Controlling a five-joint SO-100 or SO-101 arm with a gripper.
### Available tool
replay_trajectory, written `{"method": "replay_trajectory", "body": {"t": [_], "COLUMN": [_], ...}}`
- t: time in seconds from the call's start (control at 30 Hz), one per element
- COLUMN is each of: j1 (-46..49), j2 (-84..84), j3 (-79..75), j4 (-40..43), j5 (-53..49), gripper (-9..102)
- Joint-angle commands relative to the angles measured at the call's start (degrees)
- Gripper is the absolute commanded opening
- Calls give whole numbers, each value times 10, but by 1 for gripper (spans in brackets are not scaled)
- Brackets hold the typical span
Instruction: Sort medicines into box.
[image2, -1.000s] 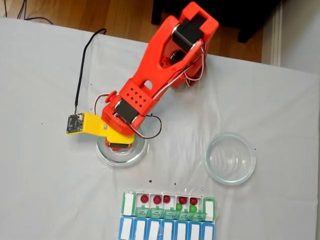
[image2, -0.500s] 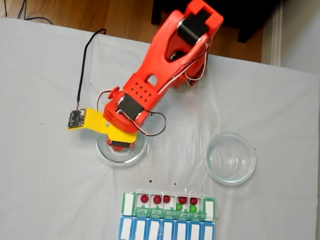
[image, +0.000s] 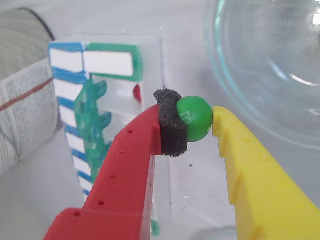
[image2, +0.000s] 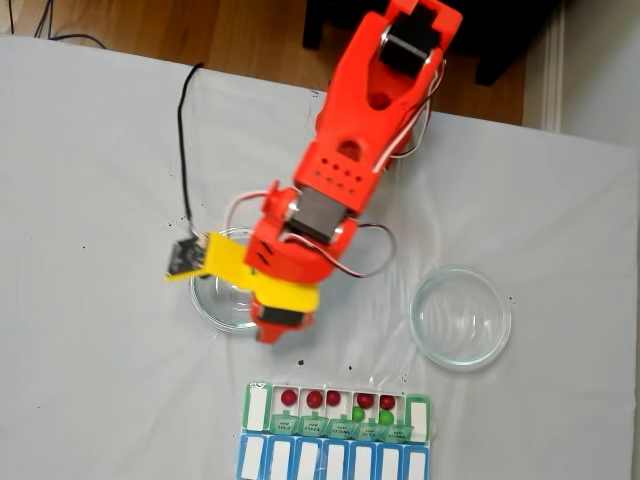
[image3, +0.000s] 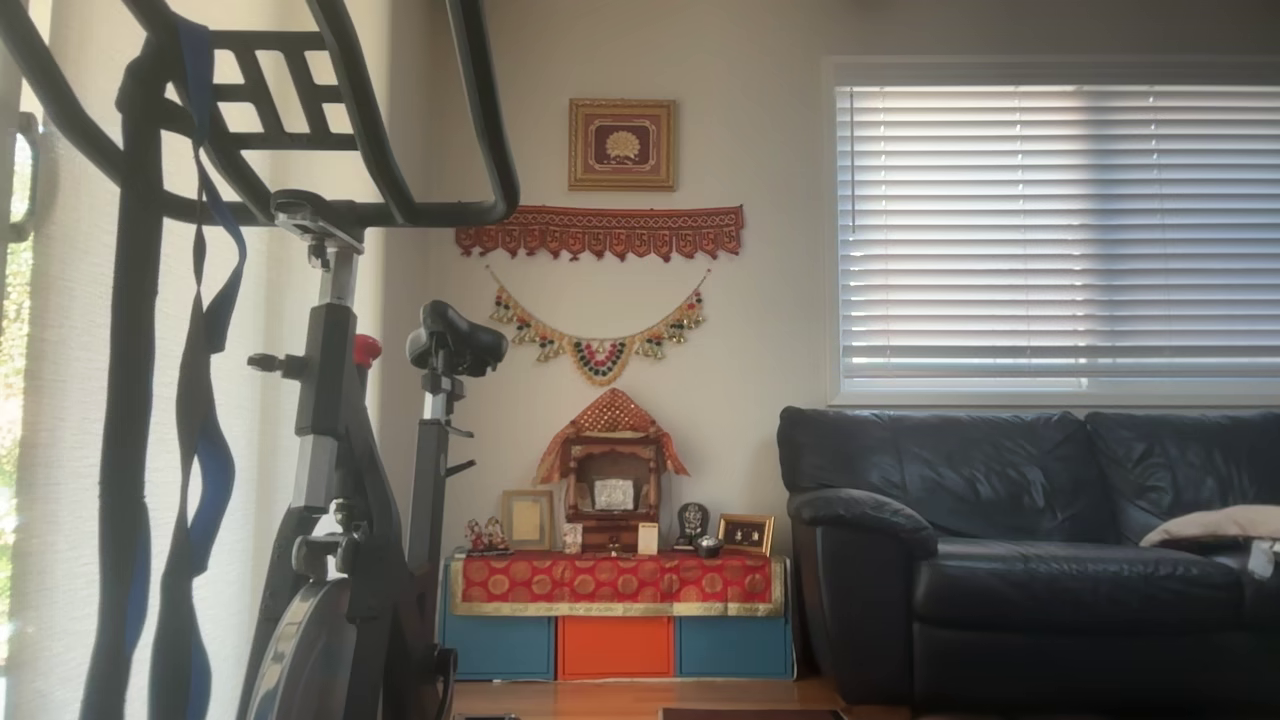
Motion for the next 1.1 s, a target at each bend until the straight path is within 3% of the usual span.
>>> {"method": "replay_trajectory", "body": {"t": [0.0, 0.37, 1.07], "j1": [-51, -147, -166], "j2": [23, -131, -287], "j3": [-73, -169, -304], "j4": [9, 18, -4], "j5": [30, 70, 91], "gripper": [1, 1, 1]}}
